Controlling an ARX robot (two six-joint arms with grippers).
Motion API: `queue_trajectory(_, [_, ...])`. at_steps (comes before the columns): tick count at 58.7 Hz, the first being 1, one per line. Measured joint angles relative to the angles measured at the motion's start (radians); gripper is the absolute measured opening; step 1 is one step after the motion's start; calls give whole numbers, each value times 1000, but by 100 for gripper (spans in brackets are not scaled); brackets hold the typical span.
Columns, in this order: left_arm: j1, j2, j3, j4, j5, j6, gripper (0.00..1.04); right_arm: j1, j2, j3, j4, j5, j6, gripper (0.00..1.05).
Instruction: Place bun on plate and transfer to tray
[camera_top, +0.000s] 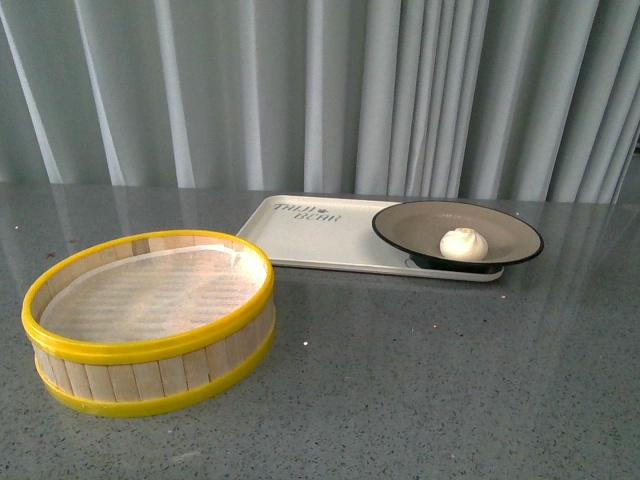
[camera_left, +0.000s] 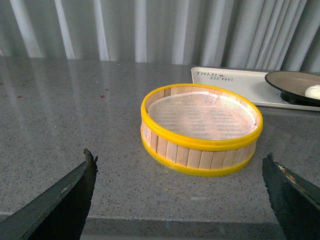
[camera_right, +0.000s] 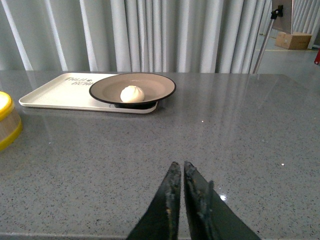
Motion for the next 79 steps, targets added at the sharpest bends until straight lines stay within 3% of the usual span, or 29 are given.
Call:
queue_trajectory(23, [0,0,0,0,0,0,98,0,0,0,0,0,0,90])
queue_trajectory(27, [0,0,0,0,0,0,98,0,0,0,0,0,1,98])
queue_trajectory(79, [0,0,0,0,0,0,98,0,0,0,0,0,0,96])
